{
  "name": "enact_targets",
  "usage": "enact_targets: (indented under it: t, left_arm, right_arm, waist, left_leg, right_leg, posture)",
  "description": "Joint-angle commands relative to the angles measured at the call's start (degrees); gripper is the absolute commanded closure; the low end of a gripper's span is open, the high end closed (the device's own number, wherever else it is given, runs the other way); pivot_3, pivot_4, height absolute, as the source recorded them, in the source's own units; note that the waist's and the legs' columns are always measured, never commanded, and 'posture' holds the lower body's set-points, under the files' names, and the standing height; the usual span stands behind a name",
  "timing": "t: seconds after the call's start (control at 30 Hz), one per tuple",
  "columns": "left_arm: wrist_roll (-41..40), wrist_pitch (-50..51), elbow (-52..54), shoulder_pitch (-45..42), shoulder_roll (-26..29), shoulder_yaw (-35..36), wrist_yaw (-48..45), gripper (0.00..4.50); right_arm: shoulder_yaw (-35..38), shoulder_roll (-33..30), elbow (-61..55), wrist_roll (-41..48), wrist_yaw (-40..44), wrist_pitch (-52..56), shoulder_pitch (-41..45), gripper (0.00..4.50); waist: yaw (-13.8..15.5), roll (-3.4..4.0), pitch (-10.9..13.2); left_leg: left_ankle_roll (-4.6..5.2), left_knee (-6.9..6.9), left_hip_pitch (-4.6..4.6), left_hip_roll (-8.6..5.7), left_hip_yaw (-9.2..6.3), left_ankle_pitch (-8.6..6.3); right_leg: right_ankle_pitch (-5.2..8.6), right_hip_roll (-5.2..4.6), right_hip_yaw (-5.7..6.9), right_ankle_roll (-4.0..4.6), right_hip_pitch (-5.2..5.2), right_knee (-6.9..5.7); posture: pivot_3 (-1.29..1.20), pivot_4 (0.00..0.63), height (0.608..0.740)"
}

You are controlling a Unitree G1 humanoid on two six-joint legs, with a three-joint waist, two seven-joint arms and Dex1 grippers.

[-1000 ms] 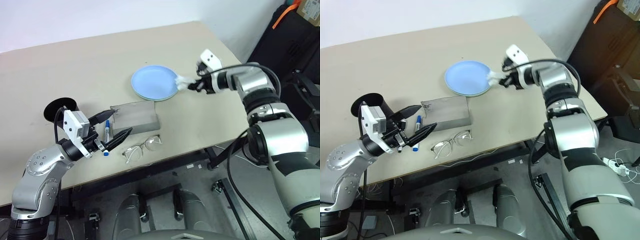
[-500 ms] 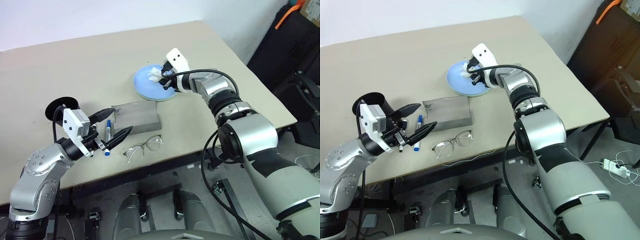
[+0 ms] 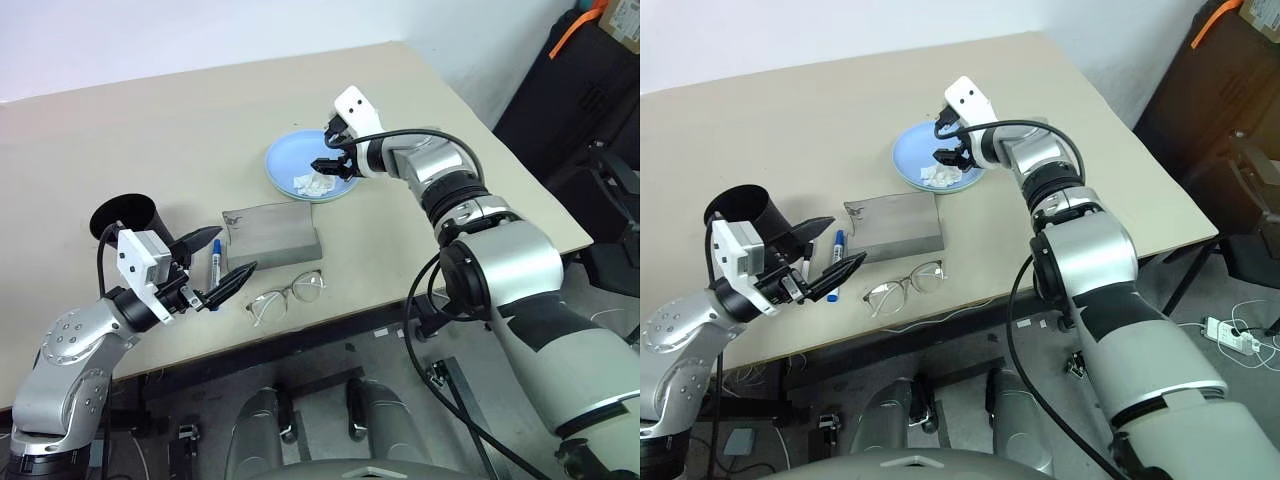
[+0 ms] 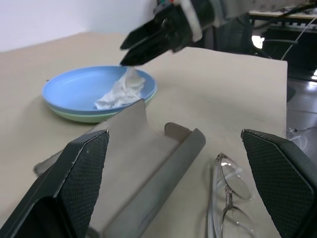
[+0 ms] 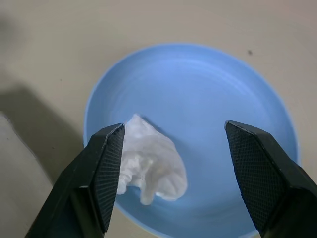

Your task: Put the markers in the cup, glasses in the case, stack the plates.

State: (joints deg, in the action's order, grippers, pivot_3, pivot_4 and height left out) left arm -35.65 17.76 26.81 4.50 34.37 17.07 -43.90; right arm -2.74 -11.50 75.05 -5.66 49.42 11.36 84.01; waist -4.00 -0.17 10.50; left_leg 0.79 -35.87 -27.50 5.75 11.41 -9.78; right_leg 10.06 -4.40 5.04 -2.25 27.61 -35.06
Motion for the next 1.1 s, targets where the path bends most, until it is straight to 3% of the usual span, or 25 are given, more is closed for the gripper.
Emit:
enact_targets:
  t: [0.03,0.23,0.53,0.63,0.67,0.7,0.73,0.77,0.8,0.83,0.87,0.93,1.03,1.1]
  left_arm:
    - [-0.4,-2.4,-0.4,0.9,0.7,3.0,-1.5,0.0]
    - [-2.7,-2.0,0.3,5.3,1.7,7.4,-3.9,0.0]
    - [-5.6,-0.6,2.9,13.2,4.1,12.8,-7.0,0.0]
    - [-5.7,-0.1,3.4,13.1,4.4,12.5,-6.7,0.0]
    - [-5.6,0.0,3.5,13.0,4.4,12.2,-6.5,0.0]
    - [-5.5,0.0,3.5,12.8,4.5,11.9,-6.5,0.0]
    - [-5.5,0.0,3.4,12.8,4.5,11.8,-6.6,0.0]
    - [-5.4,0.1,3.2,12.6,4.5,11.7,-6.6,0.0]
    - [-5.4,0.1,3.0,12.5,4.5,11.5,-6.8,0.0]
    - [-5.3,0.1,2.9,12.5,4.5,11.4,-6.8,0.0]
    - [-5.3,0.0,2.8,12.4,4.5,11.4,-6.9,0.0]
    - [-5.4,0.1,3.0,13.0,4.3,11.5,-7.1,0.0]
    - [-5.8,0.4,3.7,14.2,4.3,12.2,-7.3,0.0]
    - [-6.3,1.0,4.4,15.3,4.4,12.9,-7.3,0.0]
  right_arm:
    - [-1.0,-1.1,-7.9,2.6,16.0,-0.7,0.9,1.1]
    - [-8.3,-3.0,-30.4,5.8,37.3,6.2,-9.4,1.1]
    - [-25.6,-8.0,-54.2,15.8,43.1,19.6,-17.9,1.1]
    - [-30.5,-8.9,-54.8,17.6,43.1,20.1,-16.8,1.1]
    - [-32.4,-9.0,-54.6,18.5,43.1,20.5,-15.9,1.1]
    - [-34.0,-8.9,-54.1,19.2,43.1,20.6,-15.1,1.1]
    - [-34.9,-8.9,-53.8,19.7,43.1,20.6,-14.6,1.1]
    - [-35.7,-8.7,-53.1,19.9,43.1,20.4,-14.0,1.1]
    - [-36.7,-7.5,-51.0,19.1,43.1,19.9,-13.1,1.1]
    - [-37.3,-6.0,-48.5,17.8,43.1,19.0,-12.3,1.1]
    - [-37.7,-4.9,-46.5,16.8,43.1,18.3,-11.7,1.1]
    - [-38.0,-2.4,-42.0,15.1,43.1,16.5,-10.2,1.1]
    - [-36.9,1.4,-35.4,12.0,43.0,14.0,-8.3,1.1]
    - [-36.4,3.3,-31.8,10.2,42.9,12.9,-7.5,1.1]
  waist:
    - [0.0,0.0,0.0]
    - [0.0,-0.03,0.0]
    - [0.1,-0.1,-0.1]
    - [-0.1,-0.06,0.0]
    - [-0.3,0.28,-0.1]
    - [-0.1,0.42,-0.2]
    - [0.2,0.27,-0.3]
    - [0.7,0.01,-0.2]
    - [1.2,-0.17,-0.1]
    - [1.4,-0.14,0.0]
    - [1.5,-0.04,0.0]
    - [1.2,0.28,0.2]
    - [0.9,0.32,0.2]
    - [0.9,0.3,0.2]
  left_leg:
    - [0.0,0.0,0.0,0.0,0.0,0.0]
    - [0.0,0.01,0.02,0.04,-0.1,0.0]
    - [-0.02,0.65,-0.15,-0.01,0.8,0.0]
    - [-0.04,0.46,-0.03,-0.22,-0.09,0.0]
    - [-0.03,0.34,-0.04,-0.24,-0.49,-0.01]
    - [-0.03,0.43,-0.3,0.26,-0.73,-0.01]
    - [-0.04,0.9,-0.65,0.69,-0.52,0.01]
    - [-0.09,0.92,-0.61,0.69,-0.08,0.06]
    - [-0.3,0.96,-0.21,0.36,0.28,0.2]
    - [-0.49,0.89,0.42,-0.38,0.26,0.3]
    - [-0.64,0.46,0.82,-0.55,-0.24,0.38]
    - [-1.04,-0.28,0.91,-1.53,-3.57,0.6]
    - [-1.06,-0.06,0.85,-1.05,-4.46,0.42]
    - [-1.03,0.02,0.52,-0.79,-4.46,0.41]
  right_leg:
    - [0.0,0.0,0.0,0.0,0.0,0.0]
    - [0.06,-0.03,-0.05,0.09,0.15,-0.01]
    - [-0.01,-0.57,-0.05,0.2,0.91,-0.2]
    - [-0.13,-0.65,0.13,0.44,1.04,0.04]
    - [-0.2,-0.6,0.42,0.5,0.84,0.18]
    - [-0.85,-0.02,0.87,0.54,0.35,1.14]
    - [-0.87,0.09,1.47,0.96,0.19,0.49]
    - [1.11,-0.38,2.28,1.45,0.07,-1.84]
    - [3.45,-0.48,2.21,1.47,-0.32,-3.2]
    - [4.39,-0.97,1.83,1.24,-0.32,-3.63]
    - [4.49,-1.16,1.82,1.38,-0.36,-3.59]
    - [4.49,-0.81,2.26,1.61,-1.01,-3.51]
    - [3.86,-0.58,3.78,1.28,-2.06,-2.16]
    - [3.17,-0.46,4.21,1.23,-2.1,-1.33]
  posture:
    - [0.0,0.15,0.719]
    - [0.0,0.15,0.719]
    - [0.0,0.15,0.719]
    - [0.0,0.15,0.719]
    - [0.0,0.15,0.719]
    - [0.0,0.15,0.719]
    - [0.0,0.15,0.719]
    - [0.0,0.15,0.719]
    - [0.0,0.15,0.719]
    - [0.0,0.15,0.719]
    - [0.0,0.15,0.719]
    - [0.0,0.15,0.719]
    - [0.0,0.15,0.719]
    - [0.0,0.15,0.719]
